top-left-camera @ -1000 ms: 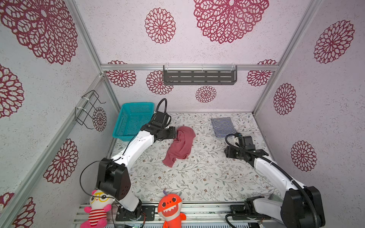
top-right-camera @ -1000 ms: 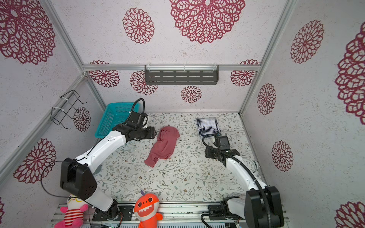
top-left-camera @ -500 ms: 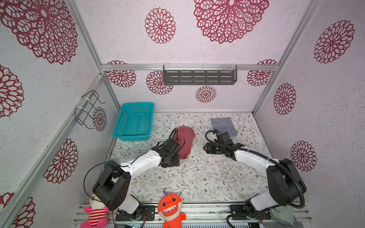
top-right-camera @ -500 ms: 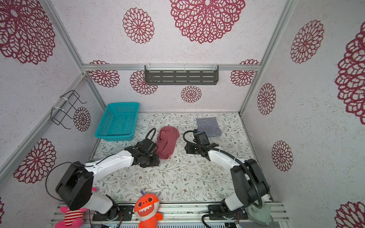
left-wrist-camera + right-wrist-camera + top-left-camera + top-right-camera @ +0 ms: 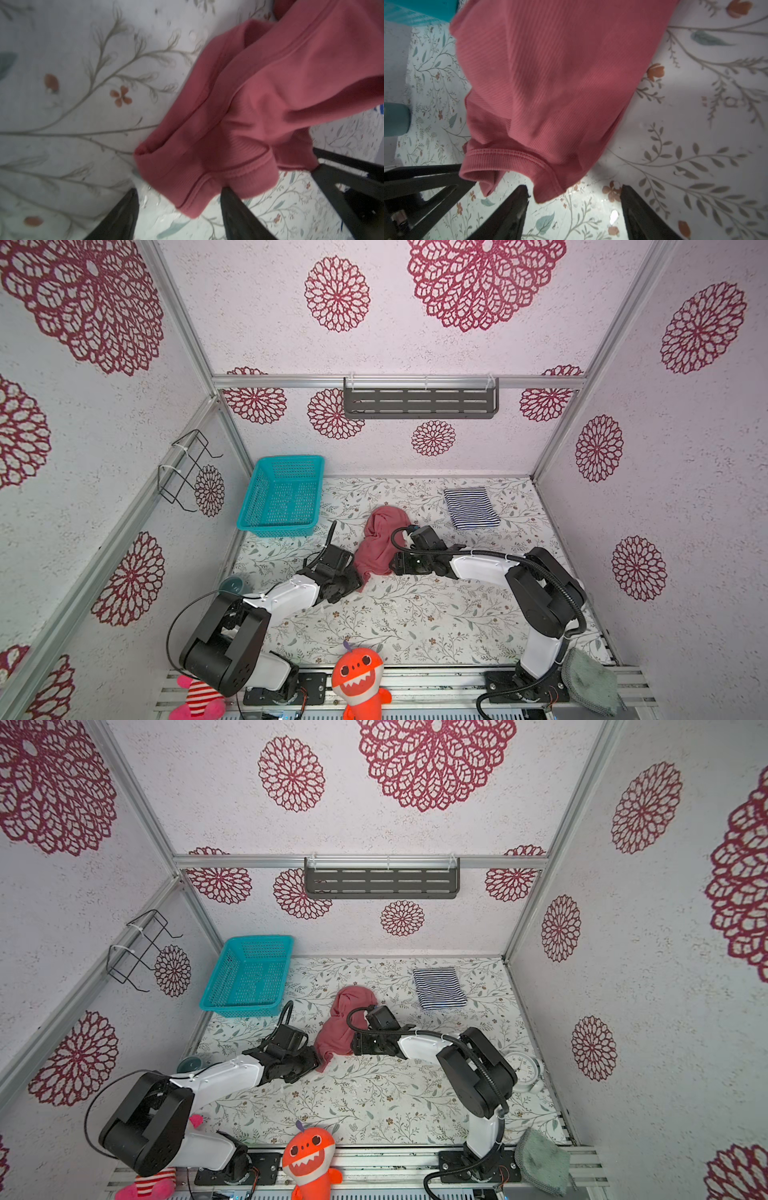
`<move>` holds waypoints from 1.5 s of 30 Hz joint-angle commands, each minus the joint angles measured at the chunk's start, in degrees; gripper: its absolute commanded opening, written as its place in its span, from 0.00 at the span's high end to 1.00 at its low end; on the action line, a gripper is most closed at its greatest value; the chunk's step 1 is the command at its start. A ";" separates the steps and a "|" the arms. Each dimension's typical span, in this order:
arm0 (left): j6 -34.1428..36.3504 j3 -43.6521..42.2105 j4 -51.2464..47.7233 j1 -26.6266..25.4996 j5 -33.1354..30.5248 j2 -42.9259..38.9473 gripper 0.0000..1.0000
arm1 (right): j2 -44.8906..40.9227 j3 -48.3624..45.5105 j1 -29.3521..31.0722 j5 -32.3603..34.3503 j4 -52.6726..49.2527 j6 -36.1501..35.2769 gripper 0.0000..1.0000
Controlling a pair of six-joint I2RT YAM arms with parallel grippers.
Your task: Fold and stack the tank tops
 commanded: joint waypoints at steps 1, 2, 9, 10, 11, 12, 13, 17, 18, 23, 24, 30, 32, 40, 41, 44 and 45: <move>-1.57 -0.97 2.82 0.38 -0.87 3.95 0.46 | 1.58 2.75 -0.01 1.25 -0.44 0.76 0.39; -1.14 -0.15 2.47 0.35 -1.02 4.50 0.54 | 1.77 3.08 0.07 1.19 -0.55 0.70 0.46; 5.53 8.67 -7.74 1.59 -3.83 -2.60 1.00 | -6.11 6.28 -0.73 4.88 -8.97 -4.91 1.00; 7.45 11.06 -10.38 2.26 -4.57 -4.28 1.00 | -7.84 7.40 -1.10 5.74 -10.88 -6.36 1.00; 9.14 13.23 -12.39 2.78 -5.51 -5.80 1.00 | -9.17 8.50 -1.46 6.43 -12.51 -7.70 1.00; 11.21 15.83 -14.87 3.52 -6.50 -7.26 1.00 | -10.71 10.08 -1.97 7.21 -14.47 -9.44 1.00; 12.89 18.82 -16.66 4.13 -7.16 -8.42 1.00 | -11.76 11.80 -2.28 7.92 -16.19 -11.01 1.00; 20.64 31.03 -24.19 6.36 -10.43 -11.48 1.00 | -15.51 18.36 -4.41 10.91 -21.94 -17.95 1.00; 22.61 34.36 -25.60 7.00 -11.01 -11.66 1.00 | -16.26 19.89 -4.95 11.76 -22.94 -19.50 1.00; 30.27 49.97 -32.63 8.24 -13.87 -10.93 1.00 | -18.81 27.33 -7.10 16.06 -27.18 -25.84 1.00; 31.29 52.92 -33.77 8.20 -13.97 -10.81 1.00 | -19.58 28.84 -7.38 16.66 -27.76 -26.73 1.00; 34.75 64.07 -38.46 5.03 -15.31 -11.28 1.00 | -24.90 33.59 -7.48 14.61 -29.22 -28.39 1.00; 35.24 65.44 -39.52 3.50 -15.42 -11.24 1.00 | -26.53 33.35 -7.27 12.34 -29.12 -27.70 1.00; 34.03 59.14 -36.13 5.18 -10.64 -7.94 1.00 | -25.05 30.88 -7.19 8.01 -30.71 -28.49 1.00; 33.74 58.41 -35.15 5.80 -9.91 -6.87 1.00 | -22.76 31.92 -7.51 7.22 -32.42 -28.97 1.00; 32.17 56.07 -31.05 7.34 -7.55 -3.84 1.00 | -15.81 34.91 -9.01 3.69 -35.62 -29.79 0.94; 31.63 55.25 -29.64 7.74 -6.89 -2.56 1.00 | -13.16 35.62 -10.04 2.59 -35.92 -29.27 0.81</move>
